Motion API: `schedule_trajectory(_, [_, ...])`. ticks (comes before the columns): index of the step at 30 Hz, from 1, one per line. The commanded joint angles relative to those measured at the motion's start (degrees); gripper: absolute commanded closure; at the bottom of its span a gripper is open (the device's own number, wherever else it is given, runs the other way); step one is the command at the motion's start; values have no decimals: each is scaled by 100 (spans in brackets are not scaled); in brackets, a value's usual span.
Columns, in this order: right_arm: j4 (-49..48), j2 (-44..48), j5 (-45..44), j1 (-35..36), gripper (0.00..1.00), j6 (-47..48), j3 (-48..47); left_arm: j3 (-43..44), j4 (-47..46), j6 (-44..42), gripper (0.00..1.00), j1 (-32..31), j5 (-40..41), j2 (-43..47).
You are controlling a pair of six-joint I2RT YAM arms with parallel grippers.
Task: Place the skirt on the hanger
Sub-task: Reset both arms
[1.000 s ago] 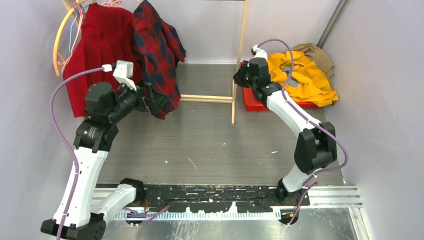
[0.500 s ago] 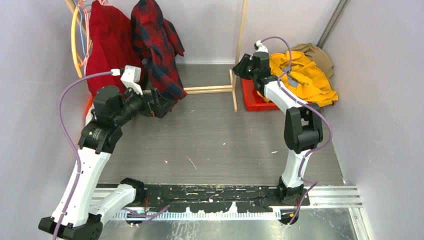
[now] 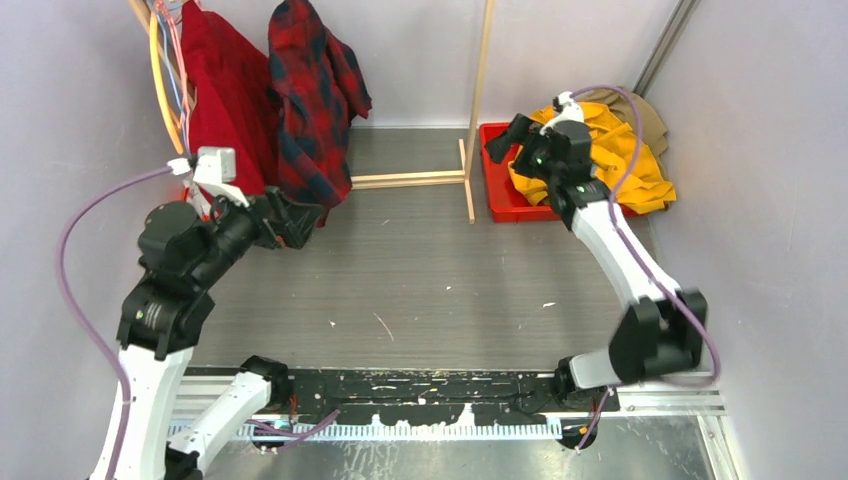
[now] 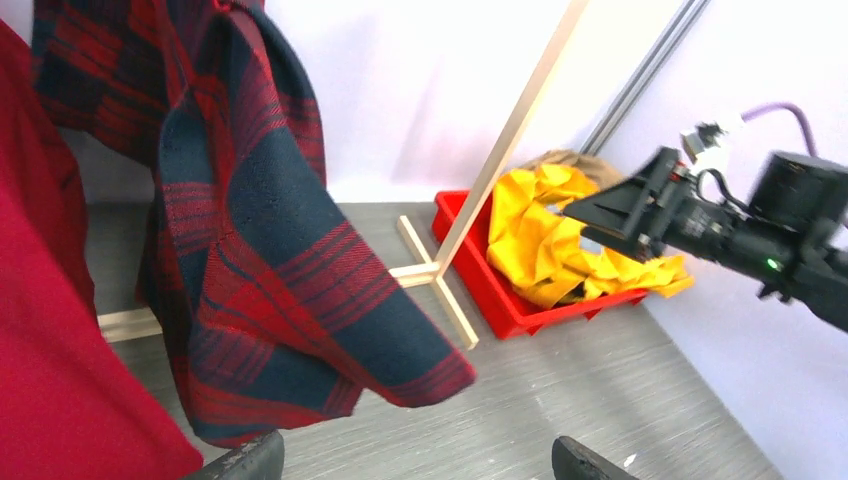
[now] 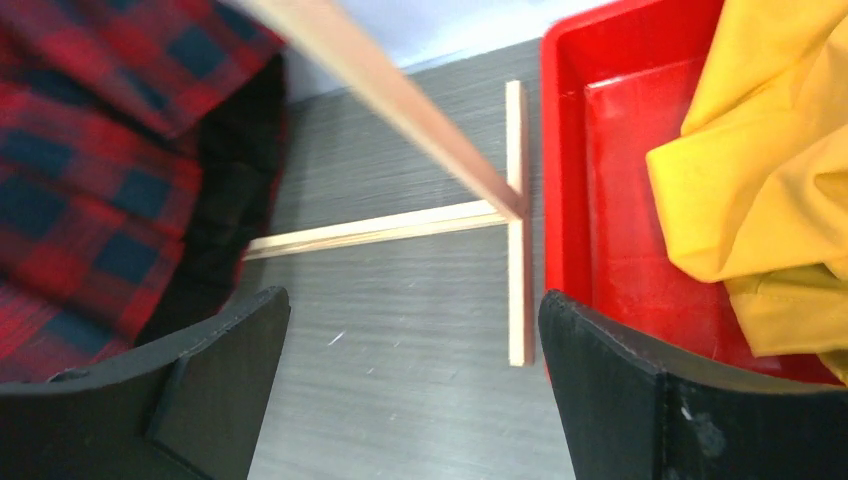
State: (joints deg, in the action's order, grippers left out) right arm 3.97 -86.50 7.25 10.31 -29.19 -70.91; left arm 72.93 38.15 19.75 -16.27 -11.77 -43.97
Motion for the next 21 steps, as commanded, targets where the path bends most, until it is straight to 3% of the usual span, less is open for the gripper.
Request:
schedule_trajectory(1, [164,1585,72,130,0,194,515,308,-50,349,1,-21,225,426])
schedule_trajectory(9, [656,3118,388,296,0,150,1470,5,340,458,0,-21,399,837])
schedule_trajectory(16, [1204,3599,-120,305,0,326,1952,-1413,354,835,0,-23,330,1057])
schedule_trajectory(21, [966,3769,-521,304,0,319,2538,-2582,-372,1145,1,-17,470,967])
